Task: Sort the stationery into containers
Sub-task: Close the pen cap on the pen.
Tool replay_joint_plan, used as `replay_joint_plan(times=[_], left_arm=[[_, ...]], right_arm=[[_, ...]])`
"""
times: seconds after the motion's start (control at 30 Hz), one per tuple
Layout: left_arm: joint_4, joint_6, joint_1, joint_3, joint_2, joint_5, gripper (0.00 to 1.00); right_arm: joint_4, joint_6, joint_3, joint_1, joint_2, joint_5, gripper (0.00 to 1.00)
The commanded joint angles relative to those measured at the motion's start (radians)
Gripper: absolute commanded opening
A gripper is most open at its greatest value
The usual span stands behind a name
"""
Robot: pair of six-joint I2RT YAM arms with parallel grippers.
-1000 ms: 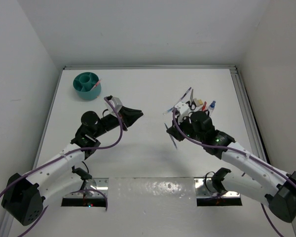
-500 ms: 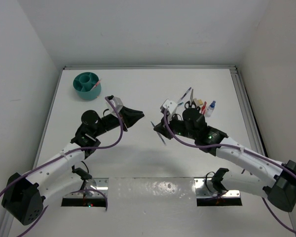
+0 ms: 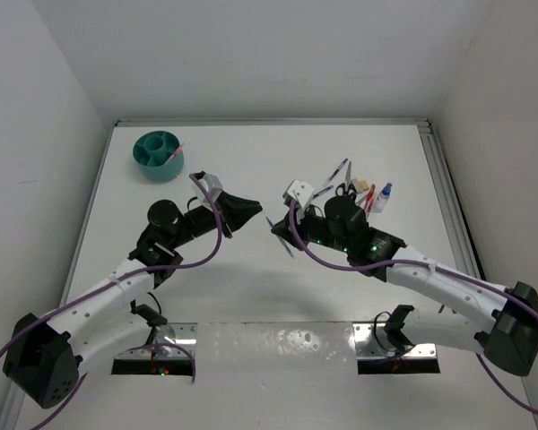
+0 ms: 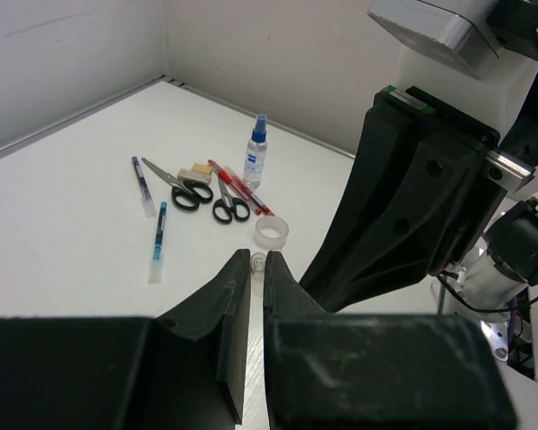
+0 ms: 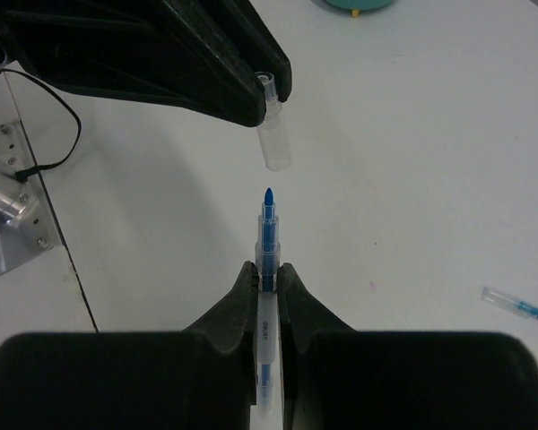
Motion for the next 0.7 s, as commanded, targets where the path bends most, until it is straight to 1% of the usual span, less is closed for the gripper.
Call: replay_joint_plan(times=[0.0, 0.67], left_arm=[[0.053, -0.012, -0.01, 0.016, 0.004, -0.007, 0.0], [0.072, -0.015, -0.02, 0.013, 0.013, -0.005, 0.0]], right_arm=[[0.073, -0.021, 0.05, 0.009, 0.008, 0.019, 0.0], [0.111, -0.036, 0.07, 0.009, 0.032, 0.031, 0.0]])
